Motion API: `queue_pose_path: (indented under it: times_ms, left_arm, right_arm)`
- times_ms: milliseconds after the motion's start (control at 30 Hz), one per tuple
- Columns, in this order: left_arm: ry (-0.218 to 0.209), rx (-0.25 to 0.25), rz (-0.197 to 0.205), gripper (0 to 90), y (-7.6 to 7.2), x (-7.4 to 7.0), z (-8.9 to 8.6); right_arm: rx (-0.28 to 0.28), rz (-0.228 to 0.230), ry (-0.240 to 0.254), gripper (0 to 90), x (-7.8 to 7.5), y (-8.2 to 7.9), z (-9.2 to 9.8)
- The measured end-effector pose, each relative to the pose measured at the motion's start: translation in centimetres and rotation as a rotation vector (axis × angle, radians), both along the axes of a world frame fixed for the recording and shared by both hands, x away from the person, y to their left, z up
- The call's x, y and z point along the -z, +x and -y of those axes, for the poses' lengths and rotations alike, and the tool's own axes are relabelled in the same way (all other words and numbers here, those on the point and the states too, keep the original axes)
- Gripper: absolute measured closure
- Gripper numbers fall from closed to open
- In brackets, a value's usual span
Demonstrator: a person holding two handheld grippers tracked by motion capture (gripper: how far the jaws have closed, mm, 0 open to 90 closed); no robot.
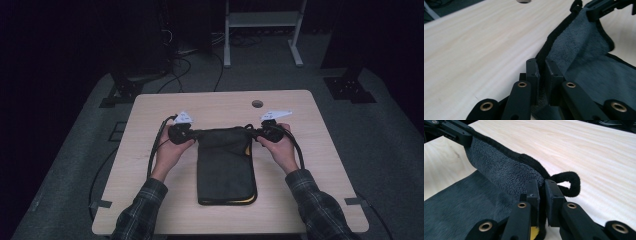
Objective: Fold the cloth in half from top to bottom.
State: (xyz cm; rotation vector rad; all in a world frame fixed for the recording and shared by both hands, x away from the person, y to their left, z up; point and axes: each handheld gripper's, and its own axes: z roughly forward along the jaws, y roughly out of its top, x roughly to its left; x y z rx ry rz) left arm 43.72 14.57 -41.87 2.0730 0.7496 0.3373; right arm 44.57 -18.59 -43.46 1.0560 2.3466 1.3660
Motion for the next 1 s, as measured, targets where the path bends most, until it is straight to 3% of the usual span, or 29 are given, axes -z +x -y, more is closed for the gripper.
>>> queue_pose_path:
  times_ms: [400,633,833,1000]
  left_arm:
    - [-0.019,0.04,-0.012,83.0,-3.7,0.1,-0.9]
    - [-0.032,0.067,-0.025,83.1,-5.9,-0.1,-1.2]
    - [-0.028,0.099,-0.035,83.1,-8.4,0.0,-1.2]
    - [-0.037,0.115,-0.049,83.1,-10.1,0.1,-1.5]
  right_arm:
    - [-0.057,-0.008,0.029,81.6,0.2,-3.0,0.2]
    - [-0.095,0.003,0.016,81.6,-0.1,-4.9,0.3]
    - [-0.128,-0.026,0.018,81.5,0.4,-7.0,0.6]
    - [-0.156,-0.021,0.013,81.5,0.2,-8.5,0.5]
